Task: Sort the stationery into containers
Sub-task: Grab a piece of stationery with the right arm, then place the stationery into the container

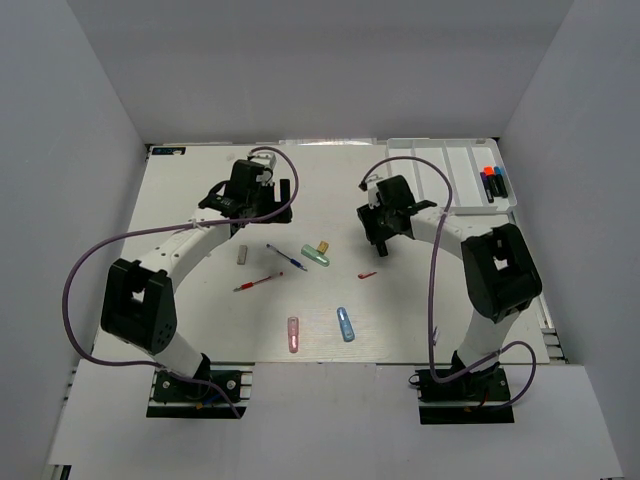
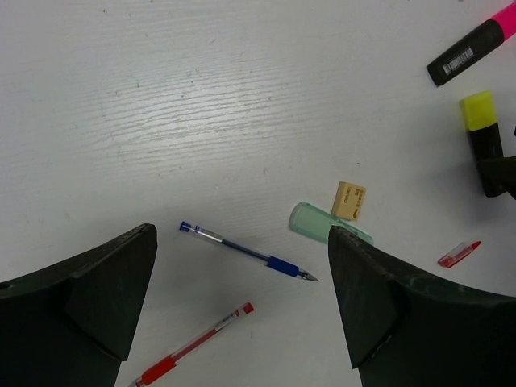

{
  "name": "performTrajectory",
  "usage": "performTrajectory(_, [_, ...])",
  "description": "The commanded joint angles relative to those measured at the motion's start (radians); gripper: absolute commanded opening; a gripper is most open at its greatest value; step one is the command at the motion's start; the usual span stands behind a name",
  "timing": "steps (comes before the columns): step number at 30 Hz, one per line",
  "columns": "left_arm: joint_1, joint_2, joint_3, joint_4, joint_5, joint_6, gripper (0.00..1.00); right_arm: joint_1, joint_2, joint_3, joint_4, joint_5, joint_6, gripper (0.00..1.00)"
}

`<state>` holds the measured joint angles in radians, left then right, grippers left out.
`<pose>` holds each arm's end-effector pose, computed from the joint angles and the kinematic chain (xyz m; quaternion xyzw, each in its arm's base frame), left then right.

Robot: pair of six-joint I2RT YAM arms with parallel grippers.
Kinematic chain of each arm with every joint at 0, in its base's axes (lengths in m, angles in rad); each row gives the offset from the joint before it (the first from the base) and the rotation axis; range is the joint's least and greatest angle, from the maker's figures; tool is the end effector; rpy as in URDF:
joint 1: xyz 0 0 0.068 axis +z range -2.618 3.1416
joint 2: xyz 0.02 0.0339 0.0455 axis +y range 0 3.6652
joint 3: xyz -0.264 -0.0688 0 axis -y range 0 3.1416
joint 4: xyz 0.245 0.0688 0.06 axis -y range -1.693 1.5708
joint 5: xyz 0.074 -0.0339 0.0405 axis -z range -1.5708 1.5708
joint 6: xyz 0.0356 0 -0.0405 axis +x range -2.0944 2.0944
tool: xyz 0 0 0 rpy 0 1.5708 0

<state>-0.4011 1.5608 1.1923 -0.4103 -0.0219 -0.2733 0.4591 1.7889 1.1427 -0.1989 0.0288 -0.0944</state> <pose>0.3184 -0.1342 0.2682 0.0547 0.9209 -0.1181 0.3673 0.3425 0.1682 0.1896 -0.2505 0.9006 0.0511 0.3515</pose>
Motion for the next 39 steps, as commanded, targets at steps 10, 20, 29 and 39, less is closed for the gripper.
performTrajectory(10, [0.004, 0.01, 0.055, -0.007, 0.014, -0.012, 0.96, -0.026, 0.003, -0.05, 0.009, -0.004, 0.033, 0.58])
performTrajectory(20, [0.013, 0.018, 0.076, -0.025, 0.017, -0.001, 0.95, -0.043, 0.021, -0.061, 0.004, -0.061, 0.025, 0.18])
performTrajectory(29, [0.013, 0.01, 0.075, -0.013, 0.06, 0.017, 0.95, -0.083, -0.174, 0.063, -0.169, -0.096, 0.042, 0.0])
performTrajectory(39, [0.002, 0.039, 0.133, 0.007, 0.145, 0.126, 0.95, -0.445, 0.01, 0.46, -0.241, -0.053, -0.172, 0.0])
